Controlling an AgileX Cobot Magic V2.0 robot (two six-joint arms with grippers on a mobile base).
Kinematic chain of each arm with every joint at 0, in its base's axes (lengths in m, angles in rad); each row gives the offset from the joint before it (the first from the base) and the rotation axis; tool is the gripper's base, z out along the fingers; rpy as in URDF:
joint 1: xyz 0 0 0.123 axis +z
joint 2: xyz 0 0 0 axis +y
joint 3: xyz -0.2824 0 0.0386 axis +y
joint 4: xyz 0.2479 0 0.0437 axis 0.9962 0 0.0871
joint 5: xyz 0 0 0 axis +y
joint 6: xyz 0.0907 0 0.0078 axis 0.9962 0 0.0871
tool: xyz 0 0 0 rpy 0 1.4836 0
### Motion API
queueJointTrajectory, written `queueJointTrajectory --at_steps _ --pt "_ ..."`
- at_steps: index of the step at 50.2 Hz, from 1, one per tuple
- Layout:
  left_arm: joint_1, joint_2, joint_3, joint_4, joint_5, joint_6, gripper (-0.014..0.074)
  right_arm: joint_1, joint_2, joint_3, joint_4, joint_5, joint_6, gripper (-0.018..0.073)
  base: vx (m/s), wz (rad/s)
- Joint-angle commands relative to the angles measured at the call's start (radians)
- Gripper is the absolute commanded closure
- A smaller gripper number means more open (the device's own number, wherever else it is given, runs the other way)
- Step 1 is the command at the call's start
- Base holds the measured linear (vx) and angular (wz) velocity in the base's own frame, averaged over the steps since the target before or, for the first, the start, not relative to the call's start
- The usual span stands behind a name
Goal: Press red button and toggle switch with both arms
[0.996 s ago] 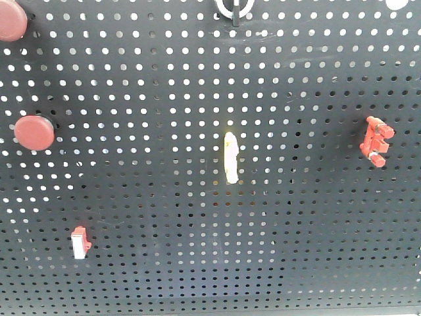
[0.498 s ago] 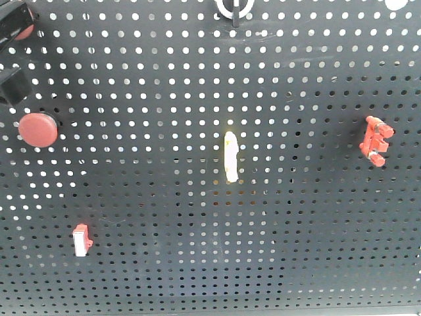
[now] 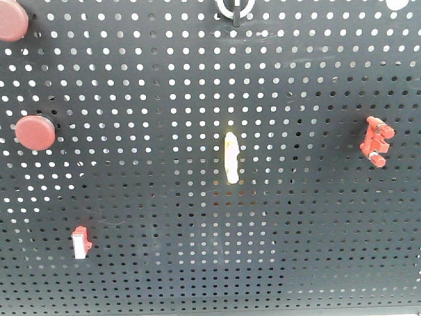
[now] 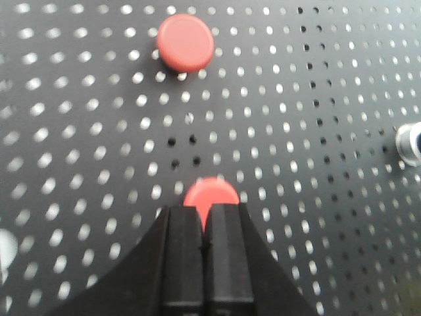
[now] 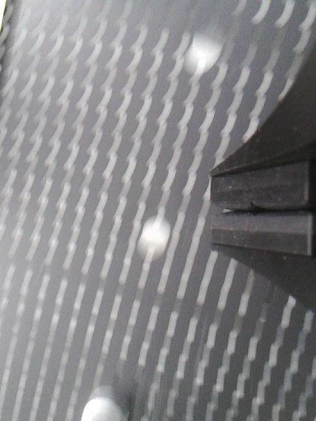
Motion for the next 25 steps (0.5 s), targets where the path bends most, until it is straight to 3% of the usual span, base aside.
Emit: queueJointTrajectory --at_steps 1,9,14,18,25 --pt "-0.003 -0.013 -0.015 -0.016 -0.042 -0.012 0.0594 -0.004 0.042 -0.078 -0.11 -0.085 0.138 0.0559 0.0 0.0" --pt "-0.003 -0.009 -0.016 -0.016 -0.046 -0.012 0.0594 -0.004 0.125 -0.208 -0.404 -0.2 0.357 0.056 0.0 0.0" --pt "-0.003 -0.007 -0.016 -0.016 -0.046 -0.012 0.0594 -0.003 0.173 -0.281 -0.523 -0.239 0.469 0.0563 0.0 0.0" --pt "-0.003 -0.007 -0.016 -0.016 -0.047 -0.012 0.0594 -0.003 0.202 -0.327 -0.56 -0.251 0.523 0.0562 0.0 0.0" --pt "-0.003 -0.007 -0.016 -0.016 -0.049 -0.012 0.0594 -0.003 0.227 -0.356 -0.54 -0.256 0.579 0.0562 0.0 0.0"
